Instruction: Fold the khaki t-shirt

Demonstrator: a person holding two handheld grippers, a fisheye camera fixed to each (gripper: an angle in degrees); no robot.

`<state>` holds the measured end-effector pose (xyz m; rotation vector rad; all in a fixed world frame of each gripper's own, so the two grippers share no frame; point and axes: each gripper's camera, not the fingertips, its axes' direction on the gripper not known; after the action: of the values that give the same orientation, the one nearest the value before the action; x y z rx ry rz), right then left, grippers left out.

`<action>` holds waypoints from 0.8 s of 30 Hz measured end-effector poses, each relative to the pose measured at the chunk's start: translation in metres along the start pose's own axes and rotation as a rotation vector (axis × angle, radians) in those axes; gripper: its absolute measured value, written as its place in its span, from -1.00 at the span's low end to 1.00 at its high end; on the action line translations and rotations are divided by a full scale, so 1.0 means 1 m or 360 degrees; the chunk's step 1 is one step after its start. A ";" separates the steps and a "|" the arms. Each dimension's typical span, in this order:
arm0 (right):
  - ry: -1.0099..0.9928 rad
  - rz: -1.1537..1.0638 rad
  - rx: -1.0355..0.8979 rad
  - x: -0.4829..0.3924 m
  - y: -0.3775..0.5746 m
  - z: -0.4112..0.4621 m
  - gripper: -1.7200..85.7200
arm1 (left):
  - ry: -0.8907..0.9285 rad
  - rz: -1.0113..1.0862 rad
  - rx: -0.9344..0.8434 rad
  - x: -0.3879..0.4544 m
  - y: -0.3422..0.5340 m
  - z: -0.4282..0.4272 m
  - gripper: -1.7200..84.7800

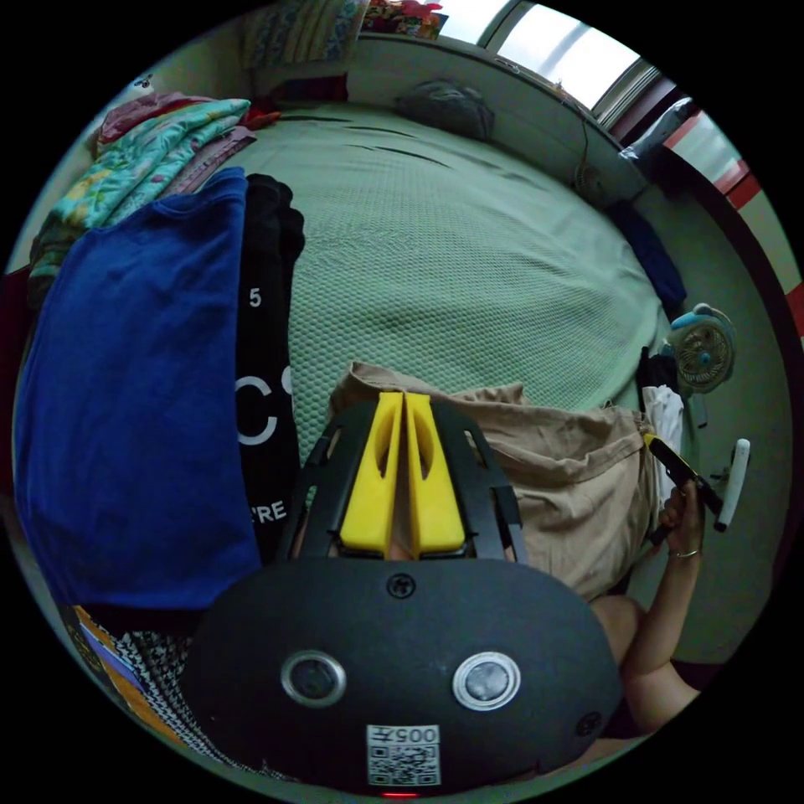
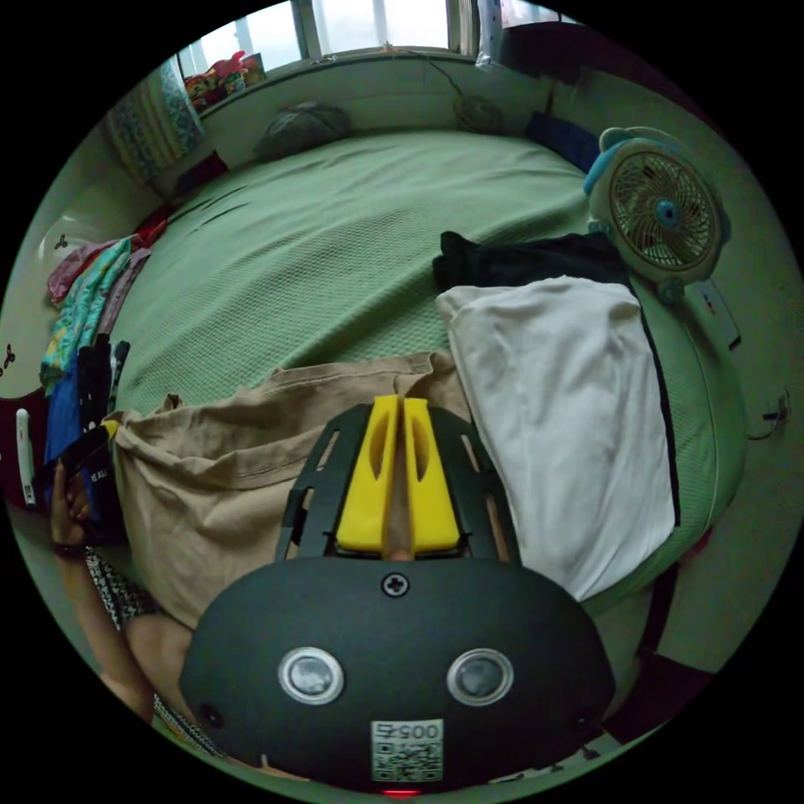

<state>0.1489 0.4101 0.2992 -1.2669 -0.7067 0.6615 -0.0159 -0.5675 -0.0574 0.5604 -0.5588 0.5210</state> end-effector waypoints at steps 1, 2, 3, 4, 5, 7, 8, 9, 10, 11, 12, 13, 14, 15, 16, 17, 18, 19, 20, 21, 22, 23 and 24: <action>-0.0023 -0.0005 0.0019 -0.001 -0.002 0.000 -0.97 | 0.0010 -0.0002 -0.0002 -0.001 -0.001 0.001 -0.96; -0.0044 0.0003 0.0028 0.000 -0.003 0.000 -0.97 | 0.0027 -0.0005 -0.0004 -0.003 -0.003 0.002 -0.96; -0.0089 0.0034 0.0045 0.001 -0.006 0.000 -0.98 | 0.0035 -0.0009 -0.0007 -0.005 -0.005 0.003 -0.96; -0.0127 0.0061 0.0055 0.002 -0.009 0.000 -0.98 | 0.0039 -0.0012 -0.0007 -0.006 -0.006 0.003 -0.96; -0.0142 0.0073 0.0060 0.003 -0.010 0.000 -0.98 | 0.0046 -0.0020 -0.0004 -0.008 -0.008 0.004 -0.96; -0.0154 0.0103 0.0062 0.004 -0.017 0.003 -0.98 | 0.0065 -0.0042 0.0007 -0.012 -0.011 0.004 -0.96; -0.0146 0.0114 0.0059 0.004 -0.019 0.004 -0.98 | 0.0081 -0.0065 0.0017 -0.015 -0.012 0.005 -0.96; -0.0145 0.0149 0.0056 0.005 -0.023 0.007 -0.98 | 0.0094 -0.0087 0.0028 -0.019 -0.013 0.006 -0.96; -0.0172 0.0195 0.0043 0.008 -0.026 0.011 -0.98 | 0.0098 -0.0103 0.0031 -0.021 -0.014 0.007 -0.96; -0.0195 0.0219 0.0031 0.009 -0.028 0.013 -0.98 | 0.0106 -0.0143 0.0006 -0.026 -0.016 0.011 -0.96; -0.0233 0.0261 0.0015 0.011 -0.030 0.018 -0.98 | 0.0123 -0.0158 -0.0013 -0.029 -0.019 0.014 -0.96; -0.0233 0.0274 0.0006 0.011 -0.032 0.021 -0.98 | 0.0130 -0.0162 -0.0011 -0.030 -0.020 0.015 -0.96; -0.0219 0.0272 0.0000 0.010 -0.033 0.023 -0.98 | 0.0142 -0.0179 -0.0013 -0.033 -0.022 0.016 -0.96; -0.0189 0.0267 -0.0015 0.007 -0.036 0.027 -0.98 | 0.0177 -0.0196 -0.0025 -0.035 -0.024 0.018 -0.96; -0.0176 0.0259 -0.0017 0.004 -0.038 0.030 -0.98 | 0.0192 -0.0203 -0.0025 -0.035 -0.024 0.019 -0.96; -0.0171 0.0258 -0.0019 0.002 -0.039 0.031 -0.98 | 0.0194 -0.0208 -0.0026 -0.033 -0.026 0.019 -0.96; -0.0165 0.0265 -0.0022 -0.001 -0.041 0.033 -0.97 | 0.0187 -0.0202 -0.0025 -0.031 -0.028 0.019 -0.96; -0.0182 0.0269 -0.0027 -0.003 -0.042 0.035 -0.97 | 0.0184 -0.0197 -0.0023 -0.029 -0.028 0.019 -0.96; -0.0198 0.0262 -0.0032 -0.005 -0.043 0.036 -0.96 | 0.0176 -0.0179 -0.0025 -0.025 -0.029 0.019 -0.95; -0.0219 0.0246 -0.0045 -0.009 -0.045 0.036 -0.95 | 0.0157 -0.0148 -0.0048 -0.020 -0.030 0.020 -0.95; -0.0221 0.0221 -0.0028 -0.014 -0.045 0.033 -0.93 | 0.0140 -0.0132 -0.0062 -0.018 -0.030 0.020 -0.95; -0.0217 0.0202 -0.0012 -0.018 -0.045 0.031 -0.91 | 0.0099 -0.0101 -0.0069 -0.012 -0.030 0.018 -0.94; -0.0195 0.0164 0.0028 -0.024 -0.044 0.024 -0.90 | 0.0075 -0.0082 -0.0051 -0.008 -0.028 0.015 -0.93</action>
<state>0.1174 0.3980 0.3435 -1.2604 -0.7378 0.8338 -0.0103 -0.5991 -0.0614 0.5294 -0.5058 0.4749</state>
